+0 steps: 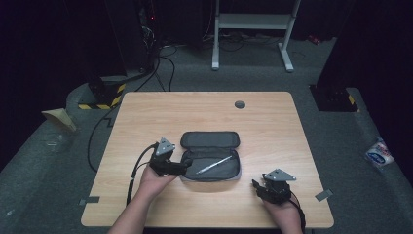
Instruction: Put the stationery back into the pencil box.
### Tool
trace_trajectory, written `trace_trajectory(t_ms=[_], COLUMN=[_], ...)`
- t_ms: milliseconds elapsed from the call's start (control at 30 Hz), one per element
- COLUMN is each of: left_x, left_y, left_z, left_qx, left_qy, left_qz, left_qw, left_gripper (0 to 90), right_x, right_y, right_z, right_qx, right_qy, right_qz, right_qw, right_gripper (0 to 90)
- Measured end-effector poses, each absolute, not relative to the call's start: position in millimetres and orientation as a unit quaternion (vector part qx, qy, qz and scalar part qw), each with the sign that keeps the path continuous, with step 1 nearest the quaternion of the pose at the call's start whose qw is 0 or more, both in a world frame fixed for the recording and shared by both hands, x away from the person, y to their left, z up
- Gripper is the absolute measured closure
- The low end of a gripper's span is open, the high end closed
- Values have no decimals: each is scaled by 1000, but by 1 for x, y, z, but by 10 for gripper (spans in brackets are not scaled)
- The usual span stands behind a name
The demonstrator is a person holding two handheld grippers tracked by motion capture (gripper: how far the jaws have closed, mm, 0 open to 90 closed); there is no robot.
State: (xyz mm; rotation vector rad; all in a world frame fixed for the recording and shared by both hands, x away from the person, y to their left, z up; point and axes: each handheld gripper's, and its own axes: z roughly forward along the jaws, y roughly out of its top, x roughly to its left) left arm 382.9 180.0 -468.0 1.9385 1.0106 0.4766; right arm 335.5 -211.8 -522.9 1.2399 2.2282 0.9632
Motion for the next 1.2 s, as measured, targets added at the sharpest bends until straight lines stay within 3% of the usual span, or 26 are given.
trace_trajectory(t_ms=[500,767,1200], left_x=[365,355,352], left_y=[257,266,258], left_z=[-517,-528,-529], left_qx=[769,779,773], left_qy=[488,493,491], left_qz=[182,209,217], left_qw=[371,326,339], left_gripper=[80,79,152], right_x=[336,335,335], right_y=[-212,-212,-211], right_z=[-523,-523,-523], right_qx=[445,446,451], right_qy=[800,799,797], right_qz=[346,346,345], right_qw=[207,206,206], right_gripper=[489,489,487])
